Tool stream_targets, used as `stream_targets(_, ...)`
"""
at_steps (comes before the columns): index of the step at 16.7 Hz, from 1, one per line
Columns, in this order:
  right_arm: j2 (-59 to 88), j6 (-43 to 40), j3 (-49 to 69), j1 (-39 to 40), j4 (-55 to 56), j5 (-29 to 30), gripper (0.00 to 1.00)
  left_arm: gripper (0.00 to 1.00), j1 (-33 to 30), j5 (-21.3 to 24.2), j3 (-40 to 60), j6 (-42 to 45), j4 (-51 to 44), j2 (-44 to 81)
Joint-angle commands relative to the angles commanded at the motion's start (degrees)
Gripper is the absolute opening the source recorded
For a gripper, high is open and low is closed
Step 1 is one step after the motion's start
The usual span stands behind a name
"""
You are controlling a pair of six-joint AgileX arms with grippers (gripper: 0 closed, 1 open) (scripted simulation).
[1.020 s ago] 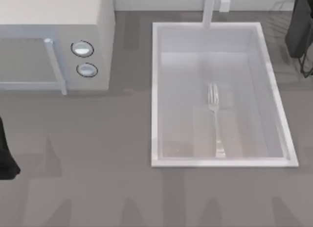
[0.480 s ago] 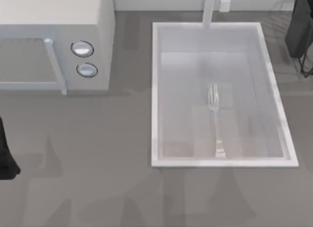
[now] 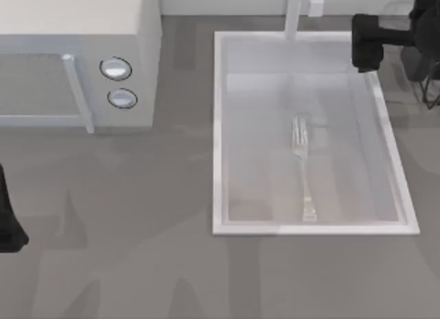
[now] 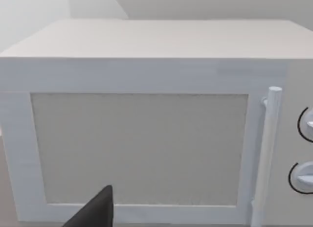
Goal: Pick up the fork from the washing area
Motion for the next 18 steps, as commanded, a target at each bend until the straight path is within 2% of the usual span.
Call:
stream_targets(5, 25.4, 3.3, 22.8, 3.9, -13.0, 0.2, 1.0, 1.0, 0.0, 0.0, 0.0, 0.0, 0.0, 0.0)
stream_targets(9, 38.3, 4.9, 34.5, 5.9, -19.1, 0.2, 1.0, 1.0, 0.0, 0.0, 0.0, 0.0, 0.0, 0.0)
stream_targets(12, 42.2, 5.4, 38.1, 6.5, -20.8, 0.3, 1.0, 1.0, 0.0, 0.0, 0.0, 0.0, 0.0, 0.0)
stream_targets(18, 42.3, 5.4, 37.9, 6.1, -20.6, 0.2, 1.0, 1.0, 0.0, 0.0, 0.0, 0.0, 0.0, 0.0)
